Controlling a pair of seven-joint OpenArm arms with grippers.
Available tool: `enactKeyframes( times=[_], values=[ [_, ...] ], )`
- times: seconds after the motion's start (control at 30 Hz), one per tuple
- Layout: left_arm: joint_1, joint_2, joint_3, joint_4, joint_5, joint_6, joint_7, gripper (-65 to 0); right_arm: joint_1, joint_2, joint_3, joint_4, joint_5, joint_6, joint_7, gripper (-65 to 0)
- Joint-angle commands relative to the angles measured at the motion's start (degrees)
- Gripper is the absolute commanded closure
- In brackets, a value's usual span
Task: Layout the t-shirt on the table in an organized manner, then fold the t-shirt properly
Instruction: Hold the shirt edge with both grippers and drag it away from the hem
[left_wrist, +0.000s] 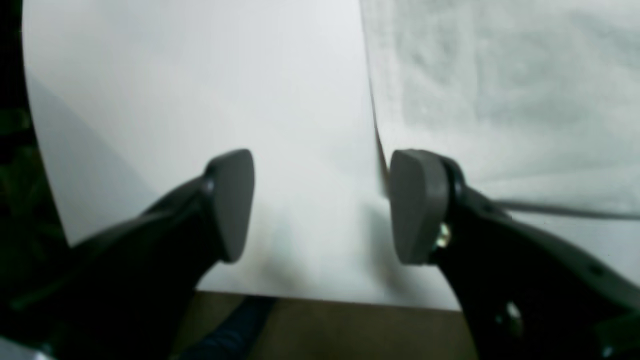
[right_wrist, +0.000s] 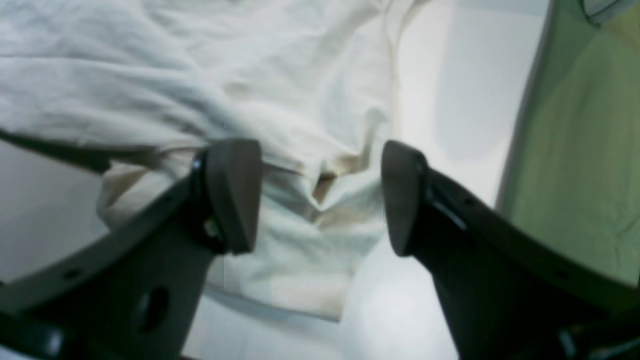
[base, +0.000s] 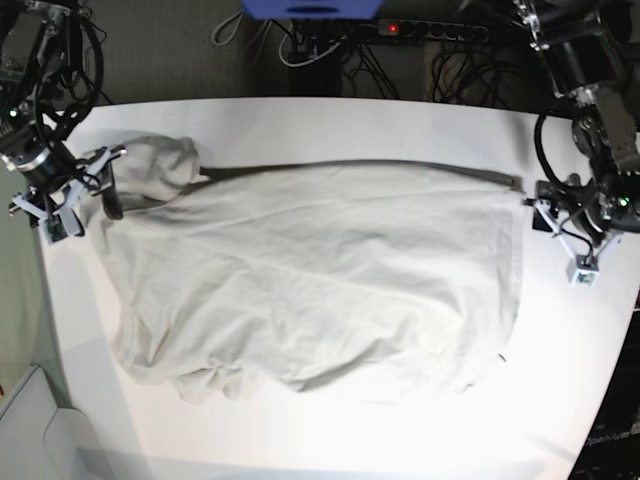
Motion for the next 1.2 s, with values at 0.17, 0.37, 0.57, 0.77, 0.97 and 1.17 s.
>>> enactKeyframes(
  times=[0.17, 0.37, 0.57, 0.77, 0.97, 1.17],
  values=[
    [5.37, -0.16, -0.42, 4.88, 0.30, -0.15, -2.07, -41.9, -1.45, -0.31, 4.13, 1.10, 0.52, -0.42, 1.21, -38.5],
    [8.10, 3.71, -4.11, 5.32, 0.21, -0.15, -4.36, -41.9, -3.91, -1.28, 6.42, 1.10, 0.52, -0.42, 0.77, -38.5],
    [8.89, 4.68, -4.46, 5.32, 0.21, -0.15, -4.27, -42.0, -6.73, -4.36, 7.65, 1.01, 0.43, -0.42, 1.03, -38.5],
    [9.33, 4.68, -4.20, 5.15, 0.21, -0.15, -4.27, -42.0, -9.37, -4.89, 7.21, 0.57, 0.34, -0.42, 1.12, -38.5],
    [9.51, 6.00, -4.20, 4.53, 0.30, -0.15, -4.36, -42.0, -7.61, -5.50, 7.21, -4.44, 0.34, -0.42, 1.29, -38.8],
    [9.51, 6.97, -4.20, 4.53, 0.30, -0.15, -4.36, -42.0, -4.18, -4.45, 7.03, -10.85, 0.34, -0.42, 1.29, -38.8]
  ],
)
